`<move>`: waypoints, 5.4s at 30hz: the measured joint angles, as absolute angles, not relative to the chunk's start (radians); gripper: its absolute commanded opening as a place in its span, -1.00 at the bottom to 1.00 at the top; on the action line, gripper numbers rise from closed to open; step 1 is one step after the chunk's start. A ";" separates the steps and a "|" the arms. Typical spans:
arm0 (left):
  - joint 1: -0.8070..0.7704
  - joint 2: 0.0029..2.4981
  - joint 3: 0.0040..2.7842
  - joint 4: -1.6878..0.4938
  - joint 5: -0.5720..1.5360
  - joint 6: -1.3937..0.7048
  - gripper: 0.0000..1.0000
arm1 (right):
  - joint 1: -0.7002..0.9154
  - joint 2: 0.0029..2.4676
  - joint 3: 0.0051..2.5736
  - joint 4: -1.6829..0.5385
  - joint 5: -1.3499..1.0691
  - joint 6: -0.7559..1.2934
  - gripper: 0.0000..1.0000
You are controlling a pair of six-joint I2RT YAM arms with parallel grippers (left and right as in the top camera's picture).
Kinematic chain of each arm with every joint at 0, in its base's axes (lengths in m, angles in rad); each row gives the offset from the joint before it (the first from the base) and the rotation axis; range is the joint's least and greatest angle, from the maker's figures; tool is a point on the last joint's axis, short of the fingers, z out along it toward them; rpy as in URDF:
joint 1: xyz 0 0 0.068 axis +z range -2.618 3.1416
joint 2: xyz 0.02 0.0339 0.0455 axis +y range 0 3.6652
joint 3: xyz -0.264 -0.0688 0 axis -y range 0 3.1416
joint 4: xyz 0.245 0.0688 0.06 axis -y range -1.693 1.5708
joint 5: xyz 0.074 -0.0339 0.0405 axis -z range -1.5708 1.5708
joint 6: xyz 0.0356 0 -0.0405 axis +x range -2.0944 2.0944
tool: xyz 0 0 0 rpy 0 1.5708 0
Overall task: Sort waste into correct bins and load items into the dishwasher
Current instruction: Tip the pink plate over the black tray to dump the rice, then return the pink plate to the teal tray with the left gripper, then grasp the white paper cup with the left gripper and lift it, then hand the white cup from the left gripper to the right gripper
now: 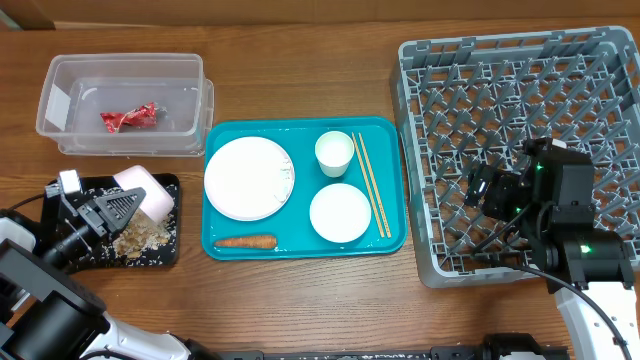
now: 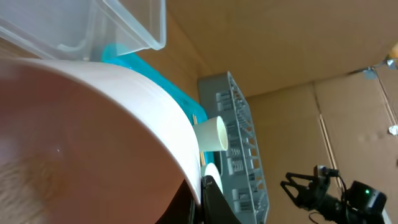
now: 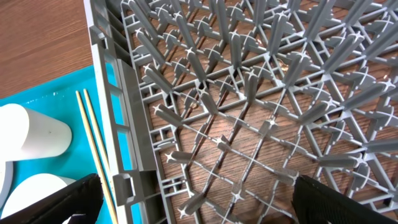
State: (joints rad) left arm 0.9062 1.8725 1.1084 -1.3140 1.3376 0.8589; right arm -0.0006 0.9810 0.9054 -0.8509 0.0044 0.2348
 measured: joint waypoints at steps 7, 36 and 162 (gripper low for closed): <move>0.907 1.874 1.106 -1.365 1.355 0.950 -0.92 | -0.001 0.981 0.905 -0.855 0.005 0.235 1.00; 0.749 1.877 1.267 -1.687 1.392 1.147 -0.92 | 0.000 0.981 0.905 -0.843 0.004 0.234 1.00; -0.360 2.078 1.755 -0.772 1.459 -0.264 -0.92 | 0.001 1.338 0.915 -0.121 -1.223 0.262 0.61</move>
State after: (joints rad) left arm -0.3595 2.0777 1.7550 -0.7719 1.4590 -0.2638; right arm 0.0006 1.3384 0.9150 -0.1207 -1.2228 0.2615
